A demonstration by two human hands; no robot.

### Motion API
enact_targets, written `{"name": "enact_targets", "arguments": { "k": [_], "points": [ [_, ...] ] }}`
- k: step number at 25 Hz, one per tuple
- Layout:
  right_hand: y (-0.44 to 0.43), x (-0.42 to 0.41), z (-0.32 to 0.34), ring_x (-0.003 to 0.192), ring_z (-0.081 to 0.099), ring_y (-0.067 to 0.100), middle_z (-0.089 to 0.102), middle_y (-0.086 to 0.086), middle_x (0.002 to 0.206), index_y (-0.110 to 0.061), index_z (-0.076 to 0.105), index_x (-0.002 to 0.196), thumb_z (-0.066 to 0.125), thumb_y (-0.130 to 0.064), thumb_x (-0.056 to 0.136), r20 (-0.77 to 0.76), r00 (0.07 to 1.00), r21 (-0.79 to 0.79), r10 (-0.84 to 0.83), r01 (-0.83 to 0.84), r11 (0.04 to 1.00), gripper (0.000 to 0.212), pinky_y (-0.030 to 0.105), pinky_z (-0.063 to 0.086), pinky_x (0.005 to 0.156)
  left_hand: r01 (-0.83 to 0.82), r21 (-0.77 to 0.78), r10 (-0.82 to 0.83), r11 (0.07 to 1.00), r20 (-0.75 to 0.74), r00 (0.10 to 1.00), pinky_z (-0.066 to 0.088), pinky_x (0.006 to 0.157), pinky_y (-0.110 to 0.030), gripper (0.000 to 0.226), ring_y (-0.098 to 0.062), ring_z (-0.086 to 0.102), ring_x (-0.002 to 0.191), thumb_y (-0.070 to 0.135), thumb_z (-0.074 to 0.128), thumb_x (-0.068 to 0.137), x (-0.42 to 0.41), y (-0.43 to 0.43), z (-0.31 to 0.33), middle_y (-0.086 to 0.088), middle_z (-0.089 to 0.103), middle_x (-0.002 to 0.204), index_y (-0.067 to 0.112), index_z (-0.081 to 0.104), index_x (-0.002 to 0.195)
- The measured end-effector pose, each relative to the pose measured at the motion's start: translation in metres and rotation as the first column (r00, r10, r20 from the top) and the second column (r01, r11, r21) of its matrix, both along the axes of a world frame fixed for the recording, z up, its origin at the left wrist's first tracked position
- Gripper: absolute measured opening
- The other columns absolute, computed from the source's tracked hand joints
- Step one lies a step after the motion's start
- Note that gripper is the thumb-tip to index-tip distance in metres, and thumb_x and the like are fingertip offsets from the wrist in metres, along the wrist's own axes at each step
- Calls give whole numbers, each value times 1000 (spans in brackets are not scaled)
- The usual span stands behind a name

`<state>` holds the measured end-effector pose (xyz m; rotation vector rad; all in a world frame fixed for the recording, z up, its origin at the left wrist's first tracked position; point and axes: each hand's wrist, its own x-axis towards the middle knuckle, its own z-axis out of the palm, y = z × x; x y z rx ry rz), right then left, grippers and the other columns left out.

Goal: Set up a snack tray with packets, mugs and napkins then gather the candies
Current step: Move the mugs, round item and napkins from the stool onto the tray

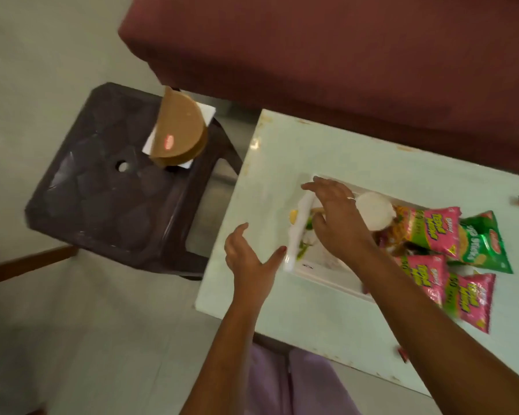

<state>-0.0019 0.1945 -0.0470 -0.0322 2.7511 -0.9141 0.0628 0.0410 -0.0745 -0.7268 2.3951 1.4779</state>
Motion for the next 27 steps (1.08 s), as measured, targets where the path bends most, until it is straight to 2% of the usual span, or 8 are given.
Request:
{"name": "enact_targets", "arguments": {
  "k": [4, 6, 8, 11, 15, 21, 24, 27],
  "points": [
    [-111, -48, 26, 123, 49, 18, 55, 0, 133, -21, 53, 127, 51, -9, 90, 19, 999, -176, 34, -30, 984, 39, 24, 35, 99, -146, -21, 145, 989, -62, 987, 40, 102, -39, 69, -25, 38, 125, 21, 76, 75, -32, -94, 27, -4, 29, 141, 23, 36, 132],
    [-161, -74, 34, 109, 56, 15, 61, 1, 122, -18, 56, 124, 55, -16, 91, 112, 985, -348, -134, 165, 923, 33, 20, 41, 87, -204, -3, 203, 979, -89, 975, 43, 103, -41, 62, -26, 42, 124, 17, 74, 77, -47, -137, 37, -4, 28, 141, 24, 40, 129],
    [-202, -102, 32, 106, 54, 14, 57, 1, 119, -19, 49, 128, 61, -23, 89, 274, 911, -437, -309, 404, 804, 41, 23, 45, 85, -248, 32, 250, 968, -70, 966, 44, 97, -32, 54, -22, 44, 120, 14, 70, 80, -59, -174, 45, -4, 27, 141, 24, 43, 126],
    [-233, -132, 11, 107, 55, 19, 53, 2, 118, -22, 41, 129, 69, -28, 83, 460, 753, -410, -470, 650, 640, 54, 37, 52, 91, -264, 63, 265, 962, 1, 964, 43, 89, -27, 45, -20, 43, 120, 16, 67, 84, -71, -205, 48, -3, 26, 142, 25, 46, 123],
    [-236, -139, -5, 85, 60, 14, 64, 7, 101, -18, 57, 98, 63, -16, 87, 536, 683, -389, -497, 722, 573, 13, 30, 53, 77, -228, 121, 224, 966, 51, 973, 40, 86, -26, 38, -13, 44, 110, 17, 64, 86, -86, -208, 44, 0, 34, 138, 27, 49, 120],
    [-193, -100, 27, 67, 66, 11, 65, 2, 76, -15, 60, 88, 63, -12, 86, 265, 766, -521, -585, 624, 582, 5, 19, 57, 63, -54, 314, 83, 948, -80, 993, 46, 91, -26, 27, -9, 55, 111, 29, 51, 94, -116, -157, 55, 7, 56, 121, 32, 52, 120],
    [-141, -54, 36, 57, 61, 10, 61, -2, 63, -16, 57, 82, 63, -13, 84, 25, 751, -373, -659, 619, 691, 7, 9, 45, 51, 116, 395, -91, 911, -82, 992, 47, 79, -13, 29, -1, 58, 101, 31, 49, 95, -127, -103, 63, 7, 62, 116, 25, 58, 121],
    [-90, -6, 24, 59, 57, 15, 56, -5, 61, -15, 51, 85, 59, -16, 88, -17, 751, -117, -660, 654, 747, 8, 24, 43, 52, 382, 379, -426, 843, 37, 904, 42, 73, -11, 33, -8, 57, 101, 34, 45, 96, -117, -32, 54, 3, 61, 120, 23, 56, 125]
  ]
}}
